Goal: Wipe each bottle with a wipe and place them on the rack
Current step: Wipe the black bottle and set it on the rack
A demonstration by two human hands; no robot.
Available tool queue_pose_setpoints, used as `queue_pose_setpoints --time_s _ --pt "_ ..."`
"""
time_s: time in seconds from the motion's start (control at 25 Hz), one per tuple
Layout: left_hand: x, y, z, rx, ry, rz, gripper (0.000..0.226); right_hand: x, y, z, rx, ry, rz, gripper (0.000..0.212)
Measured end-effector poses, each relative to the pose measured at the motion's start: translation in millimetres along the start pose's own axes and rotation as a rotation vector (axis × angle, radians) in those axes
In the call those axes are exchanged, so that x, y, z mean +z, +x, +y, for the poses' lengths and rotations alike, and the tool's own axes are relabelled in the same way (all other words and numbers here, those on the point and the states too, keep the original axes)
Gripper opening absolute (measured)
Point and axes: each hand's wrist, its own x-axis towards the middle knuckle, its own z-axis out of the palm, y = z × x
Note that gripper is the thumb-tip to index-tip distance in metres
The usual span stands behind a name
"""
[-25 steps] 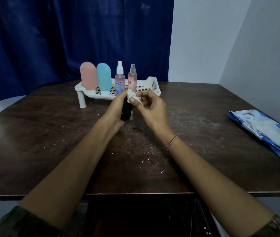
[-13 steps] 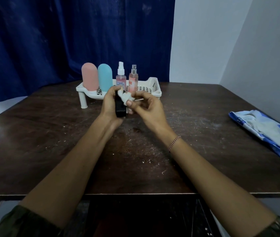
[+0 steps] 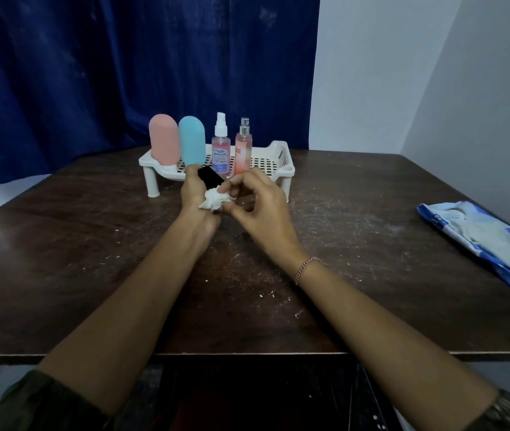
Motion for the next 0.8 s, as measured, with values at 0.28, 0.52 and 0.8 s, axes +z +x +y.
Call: queue_pose_setpoints --time_s 0.28,0.52,0.8 --pt "1 3 -1 0.048 0.096 -0.066 0.022 0 0 2 -0.048 -0.079 0.077 0.019" --pt "3 -1 -2 0.128 0.109 -0.05 0.025 -4 1 6 0.008 -0.057 0.092 0.015" --pt "3 4 0 0.27 0.235 -0.009 0.028 -17 12 11 0.27 0.027 0.012 0.019"
